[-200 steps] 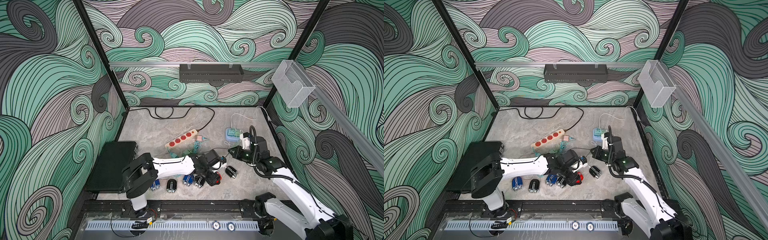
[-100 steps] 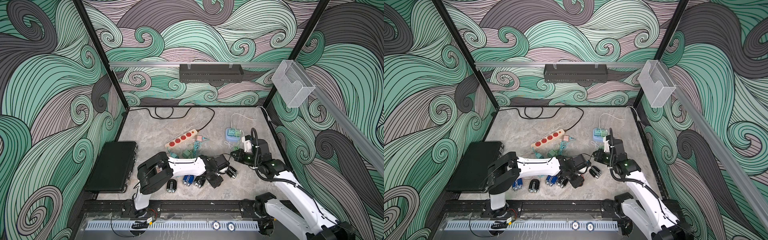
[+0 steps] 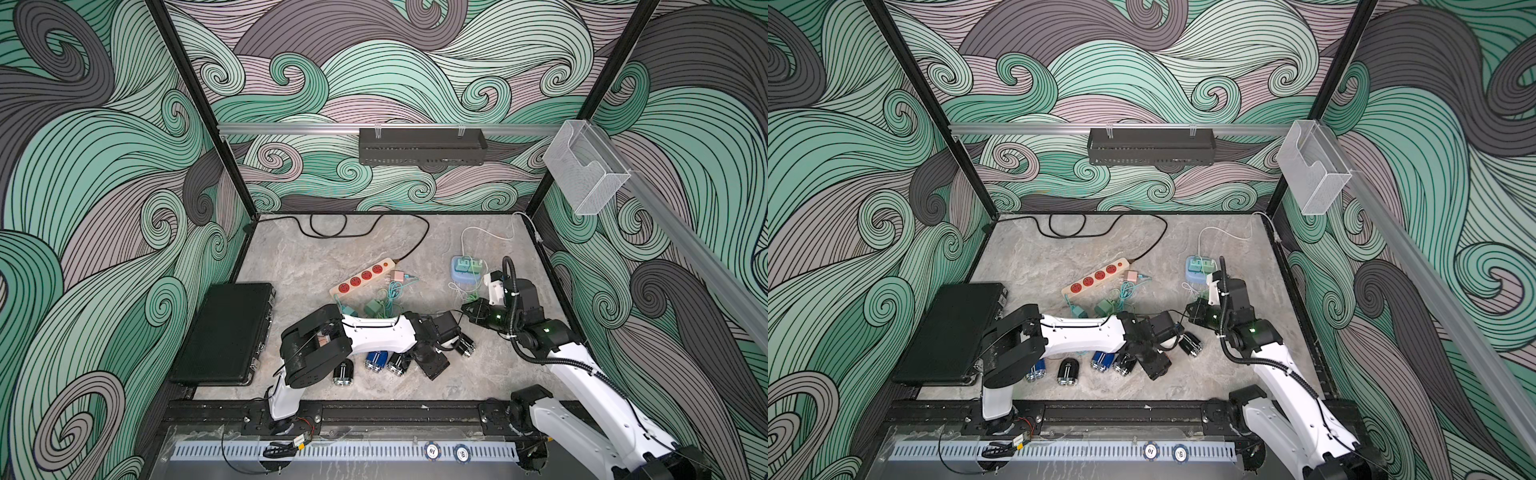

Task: Unplug the electric shaver
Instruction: Place the electric shaver at the center of the board, then place the charging cable at the center of the board.

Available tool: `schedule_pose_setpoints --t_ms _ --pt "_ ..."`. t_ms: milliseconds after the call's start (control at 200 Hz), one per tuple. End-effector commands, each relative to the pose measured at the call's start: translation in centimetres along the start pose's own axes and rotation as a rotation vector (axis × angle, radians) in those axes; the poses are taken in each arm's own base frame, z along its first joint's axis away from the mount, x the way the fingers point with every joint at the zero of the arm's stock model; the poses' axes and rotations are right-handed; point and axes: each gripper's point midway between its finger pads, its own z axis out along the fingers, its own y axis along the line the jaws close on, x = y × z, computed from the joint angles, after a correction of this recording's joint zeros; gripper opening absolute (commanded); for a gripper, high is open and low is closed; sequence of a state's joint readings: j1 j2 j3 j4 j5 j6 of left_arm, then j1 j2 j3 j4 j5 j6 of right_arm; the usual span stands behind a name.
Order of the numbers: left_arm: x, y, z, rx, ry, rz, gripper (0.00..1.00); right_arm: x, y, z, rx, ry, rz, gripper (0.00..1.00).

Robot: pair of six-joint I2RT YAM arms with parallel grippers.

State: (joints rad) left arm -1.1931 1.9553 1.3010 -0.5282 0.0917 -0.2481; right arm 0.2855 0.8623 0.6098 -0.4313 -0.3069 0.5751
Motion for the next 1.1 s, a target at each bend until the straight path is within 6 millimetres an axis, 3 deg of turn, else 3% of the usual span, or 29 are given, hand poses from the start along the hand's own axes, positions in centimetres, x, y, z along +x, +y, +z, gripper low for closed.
schedule_pose_setpoints --t_ms 0,310,570,826,1001,1091 --pt "-0.8 -0.1 -1.4 -0.020 -0.020 0.001 0.75 -0.2 0.0 -0.2 -0.004 -0.006 -0.018 0.01" --pt "-3.6 1.1 -7.3 -0.048 -0.198 -0.022 0.82 -0.5 3.7 1.0 -0.189 0.069 -0.044 0.04" --pt "-4.4 5.5 -12.3 -0.004 -0.359 -0.167 0.85 -0.8 6.8 3.4 -0.330 0.159 -0.030 0.05" --pt "-4.1 9.7 -14.9 -0.024 -0.431 -0.240 0.86 0.1 8.9 6.6 -0.391 0.256 -0.040 0.06" --pt "-4.1 11.2 -15.7 -0.019 -0.467 -0.270 0.86 0.4 10.4 8.8 -0.404 0.302 -0.059 0.08" --pt "-4.2 11.7 -15.9 -0.028 -0.478 -0.275 0.84 0.5 9.9 10.0 -0.357 0.308 -0.047 0.11"
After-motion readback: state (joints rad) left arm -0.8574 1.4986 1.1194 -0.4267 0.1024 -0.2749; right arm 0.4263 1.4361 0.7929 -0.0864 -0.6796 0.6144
